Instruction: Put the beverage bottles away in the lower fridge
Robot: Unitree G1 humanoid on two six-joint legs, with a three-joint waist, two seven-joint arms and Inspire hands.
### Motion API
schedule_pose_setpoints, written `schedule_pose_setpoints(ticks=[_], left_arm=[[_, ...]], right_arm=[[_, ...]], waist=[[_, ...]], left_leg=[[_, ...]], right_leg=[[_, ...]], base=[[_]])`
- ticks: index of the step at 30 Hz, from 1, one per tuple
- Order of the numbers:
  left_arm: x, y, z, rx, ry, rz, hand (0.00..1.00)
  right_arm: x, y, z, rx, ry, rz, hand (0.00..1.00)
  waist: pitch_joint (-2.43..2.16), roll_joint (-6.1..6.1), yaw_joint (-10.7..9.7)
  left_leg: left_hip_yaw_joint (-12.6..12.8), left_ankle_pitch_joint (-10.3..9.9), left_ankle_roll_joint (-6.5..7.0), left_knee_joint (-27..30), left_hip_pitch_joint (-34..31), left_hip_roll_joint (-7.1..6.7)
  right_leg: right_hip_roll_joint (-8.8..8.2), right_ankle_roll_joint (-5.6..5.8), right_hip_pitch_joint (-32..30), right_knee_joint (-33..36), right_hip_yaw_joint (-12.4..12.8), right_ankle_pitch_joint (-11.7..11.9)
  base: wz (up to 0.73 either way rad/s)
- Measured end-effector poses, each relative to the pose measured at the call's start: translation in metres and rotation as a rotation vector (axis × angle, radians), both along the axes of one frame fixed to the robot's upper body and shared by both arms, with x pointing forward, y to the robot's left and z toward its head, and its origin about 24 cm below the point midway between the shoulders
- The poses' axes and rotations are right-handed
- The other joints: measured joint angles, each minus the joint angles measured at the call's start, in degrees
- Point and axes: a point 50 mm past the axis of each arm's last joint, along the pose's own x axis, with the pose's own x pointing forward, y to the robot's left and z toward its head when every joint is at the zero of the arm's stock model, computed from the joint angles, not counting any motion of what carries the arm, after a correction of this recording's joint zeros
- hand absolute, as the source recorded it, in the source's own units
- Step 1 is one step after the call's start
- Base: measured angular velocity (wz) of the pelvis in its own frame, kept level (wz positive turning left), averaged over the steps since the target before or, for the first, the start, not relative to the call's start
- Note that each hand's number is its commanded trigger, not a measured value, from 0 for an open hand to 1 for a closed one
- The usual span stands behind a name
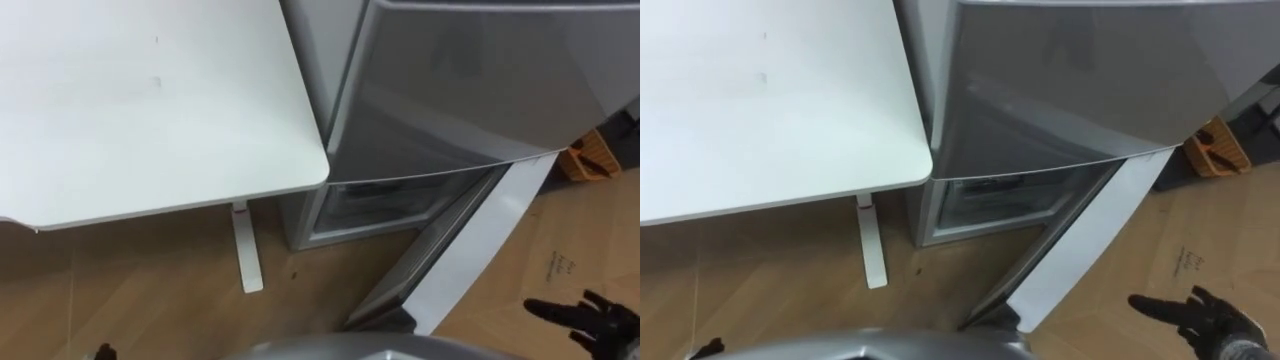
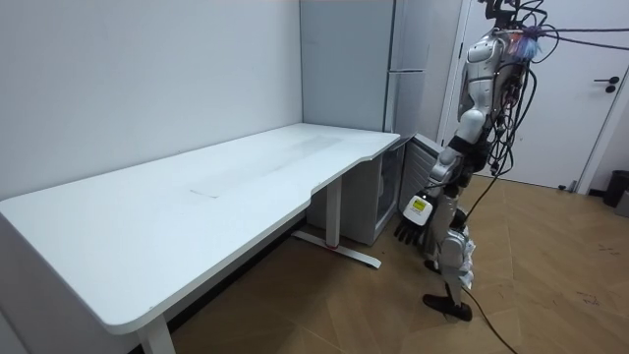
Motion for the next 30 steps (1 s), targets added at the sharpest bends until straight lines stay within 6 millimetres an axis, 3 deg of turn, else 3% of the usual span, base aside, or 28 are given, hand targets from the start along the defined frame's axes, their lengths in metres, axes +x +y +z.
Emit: schedule_pose_setpoints(ticks=[5, 8, 12, 15, 18, 21, 23, 25, 30], left_arm=[[0.000, 0.000, -0.001, -0.004, 0.007, 0.001, 0.00], [0.010, -0.002, -0.001, -0.013, -0.015, -0.017, 0.00], [0.023, -0.012, -0.003, -0.036, -0.046, -0.054, 0.00], [0.028, -0.022, -0.006, -0.062, -0.070, -0.063, 0.00], [0.039, -0.032, -0.008, -0.087, -0.092, -0.093, 0.00], [0.049, -0.044, -0.011, -0.116, -0.118, -0.127, 0.00], [0.054, -0.054, -0.013, -0.147, -0.129, -0.129, 0.00], [0.055, -0.066, -0.017, -0.186, -0.130, -0.139, 0.00], [0.056, -0.072, -0.017, -0.216, -0.132, -0.161, 0.00]], right_arm=[[-0.004, 0.005, -0.005, 0.004, 0.044, 0.008, 0.00], [-0.001, 0.017, -0.012, 0.038, 0.047, 0.031, 0.00], [0.011, 0.045, -0.024, 0.116, -0.060, -0.073, 0.00], [0.009, 0.051, -0.027, 0.124, -0.100, -0.159, 0.00], [0.013, 0.064, -0.030, 0.140, -0.146, -0.190, 0.00], [0.029, 0.089, -0.033, 0.202, -0.222, -0.150, 0.00], [0.041, 0.110, -0.034, 0.273, -0.276, -0.136, 0.00], [0.065, 0.140, -0.031, 0.391, -0.354, -0.022, 0.00], [0.092, 0.187, -0.020, 0.560, -0.442, 0.199, 0.00]], waist=[[0.26, 0.63, 0.5], [0.30, 1.08, 1.6], [0.26, 2.46, 2.9], [0.42, 3.68, 3.1], [0.51, 3.95, 3.1], [0.44, 4.25, 3.3], [0.41, 5.09, 4.3], [0.40, 6.87, 5.2], [0.31, 7.89, 8.0]], left_leg=[[0.3, 0.0, 0.00, -0.1, -0.2, 0.04], [0.4, 0.0, -0.04, -0.2, -0.1, 0.06], [0.6, 0.0, -0.03, -0.5, -0.3, 0.03], [0.8, 0.0, 0.07, -0.5, -0.3, -0.10], [1.3, -0.1, 0.16, -0.6, -0.9, -0.05], [1.7, -0.1, 0.14, -0.5, -1.3, 0.10], [1.9, -0.1, 0.14, -0.5, -1.2, 0.12], [1.7, -0.1, 0.15, -0.5, -1.2, 0.06], [0.7, -0.1, 0.11, 0.3, -2.1, 0.04]], right_leg=[[0.08, 0.00, -0.2, -0.1, -0.1, 0.0], [0.14, 0.00, -0.3, -0.2, 0.0, 0.0], [0.11, 0.03, -0.6, -0.2, 0.0, 0.0], [-0.05, 0.15, -0.9, -0.1, 0.0, 0.1], [-0.03, 0.21, -1.5, -0.1, 0.2, 0.2], [0.01, 0.05, -2.0, -0.1, 0.2, 0.5], [0.11, 0.06, -2.1, -0.1, 0.5, 0.5], [0.13, 0.11, -2.0, -0.1, 0.7, 0.5], [0.06, 0.11, -2.3, -0.1, -0.1, 0.3]], base=[[-0.01], [0.00], [-0.01], [-0.05], [-0.10], [-0.08], [-0.04], [0.03], [0.12]])
